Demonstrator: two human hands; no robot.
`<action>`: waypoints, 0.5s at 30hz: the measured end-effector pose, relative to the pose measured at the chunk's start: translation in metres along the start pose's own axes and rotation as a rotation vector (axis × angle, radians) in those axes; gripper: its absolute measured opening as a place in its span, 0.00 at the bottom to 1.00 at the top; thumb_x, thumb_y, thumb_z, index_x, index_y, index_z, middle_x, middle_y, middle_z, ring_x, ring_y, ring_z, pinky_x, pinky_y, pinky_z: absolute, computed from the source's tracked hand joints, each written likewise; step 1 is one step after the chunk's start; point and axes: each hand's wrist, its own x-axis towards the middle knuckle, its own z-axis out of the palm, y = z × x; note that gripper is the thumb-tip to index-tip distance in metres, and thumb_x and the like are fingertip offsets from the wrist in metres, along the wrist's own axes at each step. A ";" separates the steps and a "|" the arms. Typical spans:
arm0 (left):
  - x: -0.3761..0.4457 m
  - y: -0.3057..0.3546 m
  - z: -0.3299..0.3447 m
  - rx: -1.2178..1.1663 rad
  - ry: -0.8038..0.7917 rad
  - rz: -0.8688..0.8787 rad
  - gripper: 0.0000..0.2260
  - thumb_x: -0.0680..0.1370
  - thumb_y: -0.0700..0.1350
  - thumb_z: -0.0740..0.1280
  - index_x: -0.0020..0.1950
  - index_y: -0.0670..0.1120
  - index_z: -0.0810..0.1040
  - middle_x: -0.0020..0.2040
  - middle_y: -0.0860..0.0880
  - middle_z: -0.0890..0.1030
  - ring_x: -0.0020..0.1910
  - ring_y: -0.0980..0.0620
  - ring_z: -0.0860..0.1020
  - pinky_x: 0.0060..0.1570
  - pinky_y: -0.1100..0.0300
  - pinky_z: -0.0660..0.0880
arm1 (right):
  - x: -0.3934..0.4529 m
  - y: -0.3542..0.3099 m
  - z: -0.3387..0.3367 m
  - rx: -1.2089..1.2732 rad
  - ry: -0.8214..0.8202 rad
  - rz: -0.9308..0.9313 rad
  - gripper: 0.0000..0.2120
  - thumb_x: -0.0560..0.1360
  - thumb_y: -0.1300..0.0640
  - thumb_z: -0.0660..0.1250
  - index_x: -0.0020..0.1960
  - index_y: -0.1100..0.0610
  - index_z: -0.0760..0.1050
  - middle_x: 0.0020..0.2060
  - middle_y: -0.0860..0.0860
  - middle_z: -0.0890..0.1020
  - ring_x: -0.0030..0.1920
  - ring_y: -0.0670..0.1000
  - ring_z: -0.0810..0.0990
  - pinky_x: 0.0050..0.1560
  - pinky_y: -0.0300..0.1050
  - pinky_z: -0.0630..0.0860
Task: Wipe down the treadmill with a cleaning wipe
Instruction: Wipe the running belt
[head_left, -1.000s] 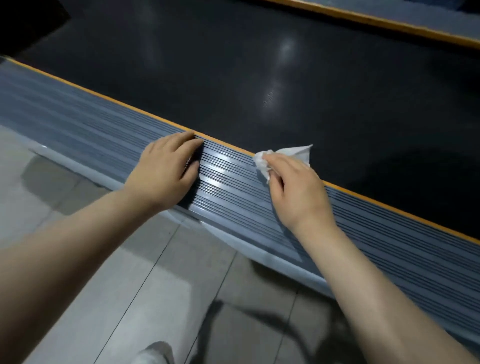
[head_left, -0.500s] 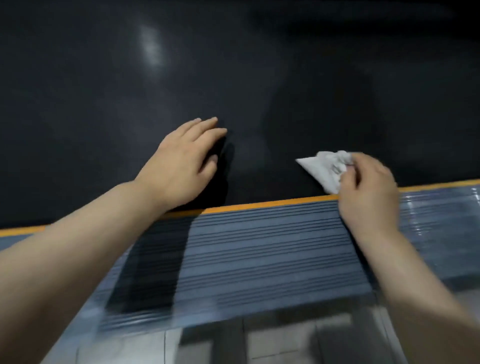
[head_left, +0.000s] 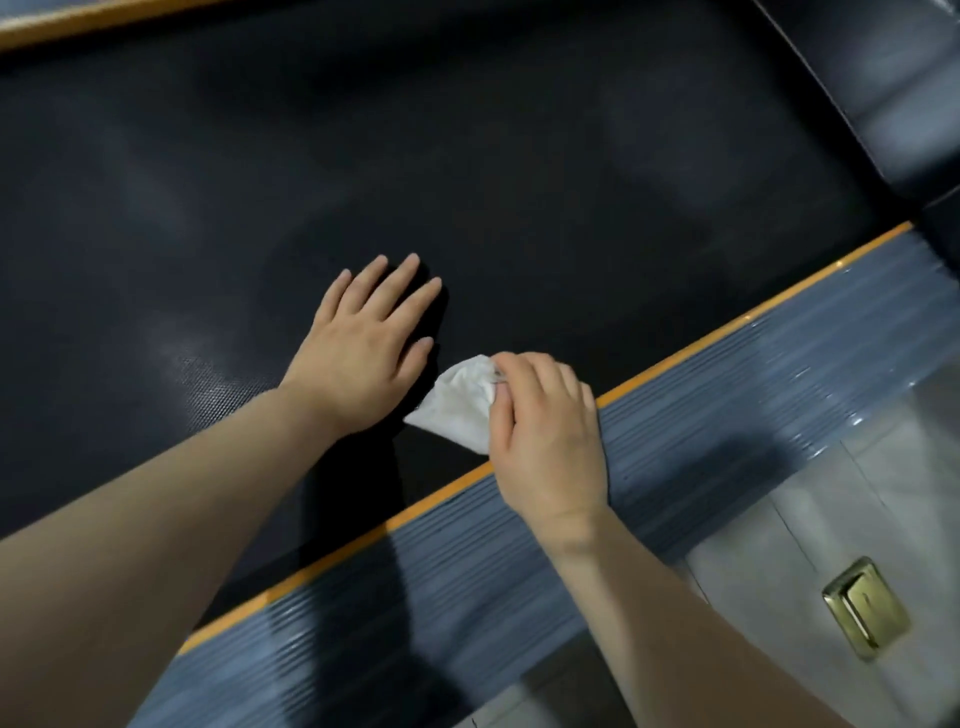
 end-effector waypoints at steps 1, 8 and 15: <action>0.006 0.002 -0.001 -0.011 -0.005 -0.010 0.29 0.79 0.59 0.47 0.80 0.52 0.59 0.81 0.49 0.56 0.80 0.44 0.51 0.77 0.46 0.45 | 0.001 -0.001 0.000 -0.011 -0.013 0.001 0.14 0.80 0.54 0.53 0.62 0.50 0.72 0.56 0.46 0.76 0.56 0.49 0.74 0.59 0.49 0.71; 0.062 0.015 -0.008 0.060 -0.073 0.004 0.26 0.83 0.55 0.52 0.81 0.53 0.55 0.82 0.50 0.52 0.80 0.45 0.48 0.77 0.45 0.43 | 0.002 -0.001 0.000 -0.052 -0.028 0.015 0.12 0.78 0.53 0.58 0.59 0.51 0.74 0.53 0.47 0.77 0.53 0.51 0.75 0.53 0.50 0.73; 0.093 0.024 -0.003 0.073 -0.065 -0.049 0.26 0.81 0.56 0.49 0.79 0.52 0.61 0.80 0.50 0.60 0.78 0.43 0.57 0.76 0.44 0.51 | 0.001 0.004 -0.002 0.031 -0.060 -0.013 0.13 0.80 0.50 0.55 0.59 0.49 0.75 0.54 0.45 0.77 0.53 0.51 0.76 0.51 0.47 0.70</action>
